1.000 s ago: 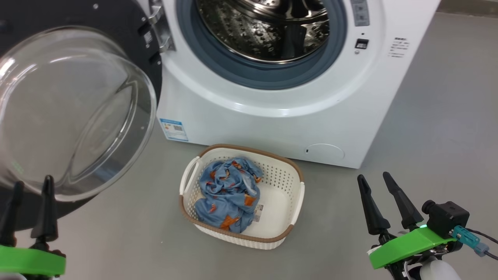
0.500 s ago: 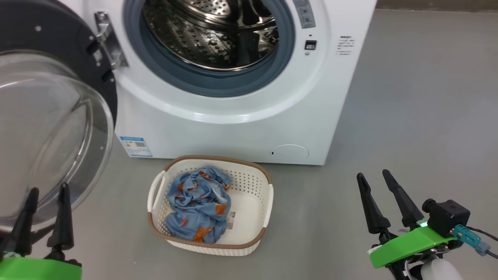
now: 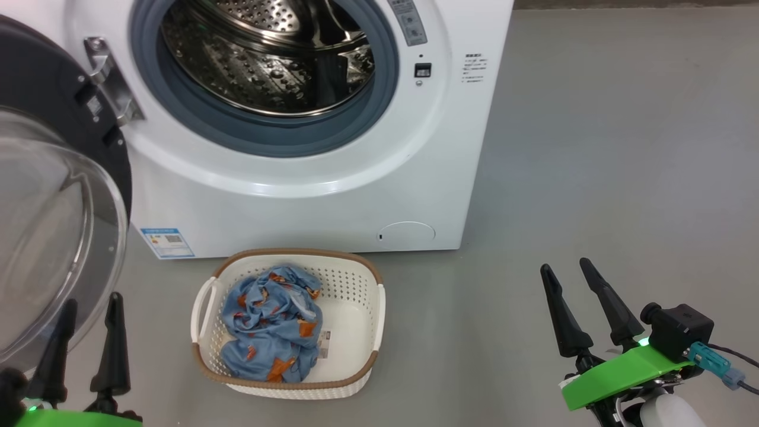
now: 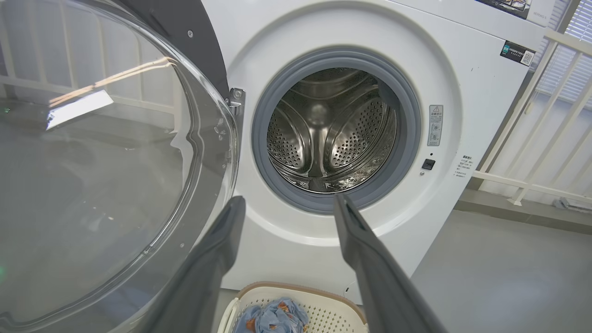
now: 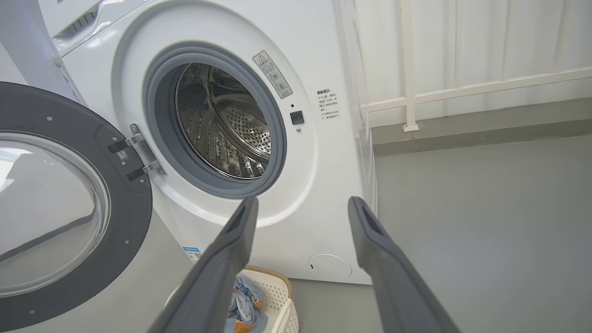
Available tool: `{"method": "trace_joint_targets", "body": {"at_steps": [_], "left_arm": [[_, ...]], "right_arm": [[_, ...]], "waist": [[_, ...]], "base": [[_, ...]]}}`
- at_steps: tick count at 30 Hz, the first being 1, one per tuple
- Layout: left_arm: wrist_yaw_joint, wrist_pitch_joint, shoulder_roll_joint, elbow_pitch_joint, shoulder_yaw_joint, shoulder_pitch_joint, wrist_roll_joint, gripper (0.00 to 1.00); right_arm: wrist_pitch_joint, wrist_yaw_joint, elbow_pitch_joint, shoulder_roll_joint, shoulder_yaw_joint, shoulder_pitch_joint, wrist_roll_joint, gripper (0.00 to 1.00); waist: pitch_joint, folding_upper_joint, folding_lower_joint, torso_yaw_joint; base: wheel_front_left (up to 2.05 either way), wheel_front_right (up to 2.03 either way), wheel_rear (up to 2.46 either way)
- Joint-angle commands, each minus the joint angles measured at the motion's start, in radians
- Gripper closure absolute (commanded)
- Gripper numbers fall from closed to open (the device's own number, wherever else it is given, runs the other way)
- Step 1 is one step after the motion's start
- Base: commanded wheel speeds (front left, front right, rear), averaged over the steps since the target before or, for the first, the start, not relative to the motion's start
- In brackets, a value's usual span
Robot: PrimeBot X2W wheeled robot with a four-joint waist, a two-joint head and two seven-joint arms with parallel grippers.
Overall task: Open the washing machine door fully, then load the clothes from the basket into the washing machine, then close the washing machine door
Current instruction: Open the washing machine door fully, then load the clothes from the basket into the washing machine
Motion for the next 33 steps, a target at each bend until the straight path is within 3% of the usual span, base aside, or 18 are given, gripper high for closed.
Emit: {"method": "trace_joint_targets", "body": {"at_steps": [1, 7, 17, 33], "left_arm": [[-0.006, -0.008, 0.014, -0.027, 0.051, -0.006, 0.014, 0.00], [-0.019, -0.008, -0.033, -0.027, 0.074, 0.033, 0.036, 0.00], [-0.019, -0.008, -0.069, -0.023, 0.100, 0.069, 0.144, 0.00], [-0.056, -0.008, -0.110, 0.007, 0.126, 0.070, 0.203, 0.00]], "right_arm": [[-0.012, 0.002, -0.029, -0.009, 0.021, -0.008, -0.013, 0.00], [-0.012, 0.002, -0.030, -0.020, 0.018, 0.003, -0.015, 0.00], [-0.012, 0.002, -0.038, -0.037, 0.019, 0.009, -0.010, 0.00], [-0.012, 0.002, -0.038, -0.035, 0.007, 0.012, -0.017, 0.00]], "waist": [[-0.002, 0.0000, 0.0000, -0.016], [-0.023, 0.0000, 0.0000, -0.038], [-0.029, 0.0000, 0.0000, -0.050], [-0.033, 0.0000, 0.0000, -0.044]], "base": [[0.00, 0.00, 0.00], [0.00, 0.00, 0.00], [0.00, 0.00, 0.00], [0.00, 0.00, 0.00]]}}
